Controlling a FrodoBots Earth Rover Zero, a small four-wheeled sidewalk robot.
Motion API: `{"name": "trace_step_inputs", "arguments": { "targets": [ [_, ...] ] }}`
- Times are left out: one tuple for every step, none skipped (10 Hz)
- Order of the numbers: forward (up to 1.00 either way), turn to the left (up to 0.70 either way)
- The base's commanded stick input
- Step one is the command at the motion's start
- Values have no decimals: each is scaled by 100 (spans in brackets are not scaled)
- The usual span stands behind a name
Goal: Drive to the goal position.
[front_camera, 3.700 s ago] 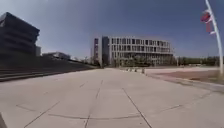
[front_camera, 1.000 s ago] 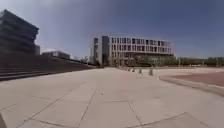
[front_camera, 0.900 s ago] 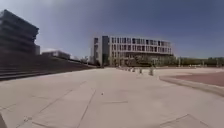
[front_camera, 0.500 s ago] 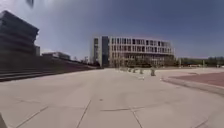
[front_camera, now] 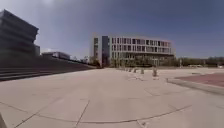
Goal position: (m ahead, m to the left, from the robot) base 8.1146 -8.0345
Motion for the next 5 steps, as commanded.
{"name": "trace_step_inputs", "arguments": {
  "targets": [
    [70, 0],
    [70, 0],
    [70, 0],
    [70, 0],
    [70, 0]
  ]
}}
